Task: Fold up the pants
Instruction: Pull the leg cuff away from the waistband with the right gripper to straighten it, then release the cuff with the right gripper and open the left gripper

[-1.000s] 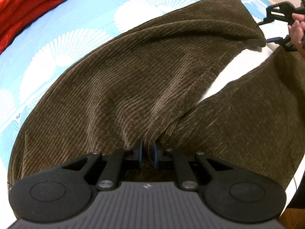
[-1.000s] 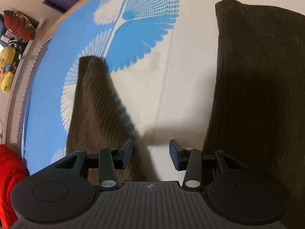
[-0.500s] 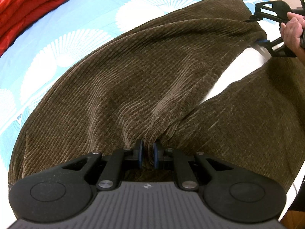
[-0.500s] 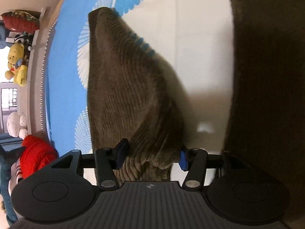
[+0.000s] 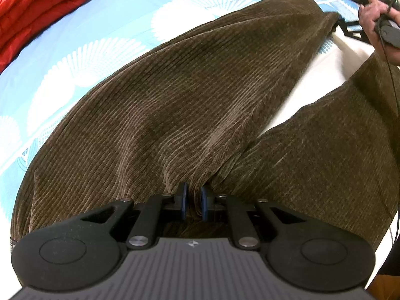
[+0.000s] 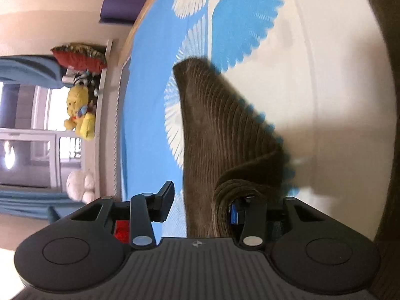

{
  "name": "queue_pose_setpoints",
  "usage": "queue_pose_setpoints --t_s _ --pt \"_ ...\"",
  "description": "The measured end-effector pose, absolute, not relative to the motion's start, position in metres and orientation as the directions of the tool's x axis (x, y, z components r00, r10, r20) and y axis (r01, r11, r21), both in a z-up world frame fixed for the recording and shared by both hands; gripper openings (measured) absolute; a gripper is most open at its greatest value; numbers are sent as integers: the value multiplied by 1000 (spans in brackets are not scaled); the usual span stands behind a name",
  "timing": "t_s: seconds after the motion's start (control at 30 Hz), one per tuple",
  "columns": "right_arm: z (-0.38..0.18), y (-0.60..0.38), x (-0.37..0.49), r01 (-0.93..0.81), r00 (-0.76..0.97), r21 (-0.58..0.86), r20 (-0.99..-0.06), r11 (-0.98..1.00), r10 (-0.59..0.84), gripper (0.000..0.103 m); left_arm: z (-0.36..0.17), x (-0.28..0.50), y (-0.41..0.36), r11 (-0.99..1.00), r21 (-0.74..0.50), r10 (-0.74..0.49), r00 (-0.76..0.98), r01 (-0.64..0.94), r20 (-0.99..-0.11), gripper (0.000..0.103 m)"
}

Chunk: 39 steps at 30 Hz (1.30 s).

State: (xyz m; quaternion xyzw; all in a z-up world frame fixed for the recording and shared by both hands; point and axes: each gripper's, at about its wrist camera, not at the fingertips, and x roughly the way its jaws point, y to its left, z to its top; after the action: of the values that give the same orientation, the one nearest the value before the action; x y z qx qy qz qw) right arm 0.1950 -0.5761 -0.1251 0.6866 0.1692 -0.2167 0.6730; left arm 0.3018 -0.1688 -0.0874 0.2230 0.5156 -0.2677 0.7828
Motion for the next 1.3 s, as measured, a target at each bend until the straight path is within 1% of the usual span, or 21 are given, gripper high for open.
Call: queue_pose_setpoints --t_s 0.1,0.13,0.17,0.23,0.3,0.33,0.4,0.43,0.5,0.53,0.6,0.67,0.73,0.77,0.97,1.1,1.13,1.17,1.2,1.23,1.3 --pt "-107 -577 204 507 860 861 -501 41 -97 39 -88 301 -169 751 68 -197 320 657 -927 12" --pt "-103 -578 210 491 870 867 -482 84 -103 33 -88 302 -168 751 66 -199 320 657 -927 12" --pt "-90 -576 214 467 884 872 -455 149 -106 22 -87 303 -167 753 65 -198 320 655 -926 12" --pt "-62 -567 223 408 912 851 -398 330 -102 8 -87 305 -165 756 67 -194 321 651 -927 12" --pt "-26 -546 233 331 935 743 -340 582 -98 8 -88 306 -164 760 76 -185 326 646 -927 12" --pt "-11 -532 239 298 938 643 -336 705 -90 8 -88 306 -164 760 80 -180 327 645 -928 12" --pt "-4 -518 250 270 917 546 -398 793 -38 8 -88 307 -164 761 76 -181 324 645 -929 12" --pt "-12 -518 257 299 877 530 -480 793 -10 8 -88 307 -165 760 78 -180 325 645 -929 12" --pt "-44 -519 271 449 702 431 -712 783 -10 8 -88 307 -165 759 84 -176 327 646 -928 12" --pt "-61 -521 271 515 618 383 -786 767 -23 8 -88 307 -166 759 84 -176 328 646 -928 12" --pt "-90 -533 260 632 528 381 -849 675 -15 9 -88 307 -167 762 80 -177 326 643 -929 12" --pt "-106 -552 242 710 561 496 -828 500 26 14 -86 307 -167 763 78 -179 326 641 -928 12" --pt "-112 -568 225 711 647 620 -761 331 37 15 -87 305 -168 761 80 -179 327 644 -928 12" --pt "-113 -574 221 701 674 652 -738 289 30 16 -88 305 -167 758 83 -179 328 647 -927 12" --pt "-119 -591 194 628 776 769 -631 121 -14 18 -91 309 -164 765 69 -184 320 641 -929 13" --pt "-96 -598 196 498 867 844 -488 197 -101 18 -92 307 -166 759 80 -178 325 646 -929 13" --pt "-87 -601 193 462 887 859 -444 221 -128 25 -92 306 -166 758 82 -177 326 647 -929 13" --pt "-82 -604 189 437 899 871 -416 222 -139 35 -92 306 -166 757 84 -176 327 648 -928 13" --pt "-81 -608 184 426 904 880 -405 208 -137 39 -92 306 -166 758 83 -177 326 647 -929 13" --pt "-84 -611 183 440 897 879 -421 183 -136 41 -93 306 -166 759 81 -178 325 646 -929 13" --pt "-94 -612 176 493 867 860 -475 128 -149 51 -92 307 -166 761 81 -177 325 644 -929 13"
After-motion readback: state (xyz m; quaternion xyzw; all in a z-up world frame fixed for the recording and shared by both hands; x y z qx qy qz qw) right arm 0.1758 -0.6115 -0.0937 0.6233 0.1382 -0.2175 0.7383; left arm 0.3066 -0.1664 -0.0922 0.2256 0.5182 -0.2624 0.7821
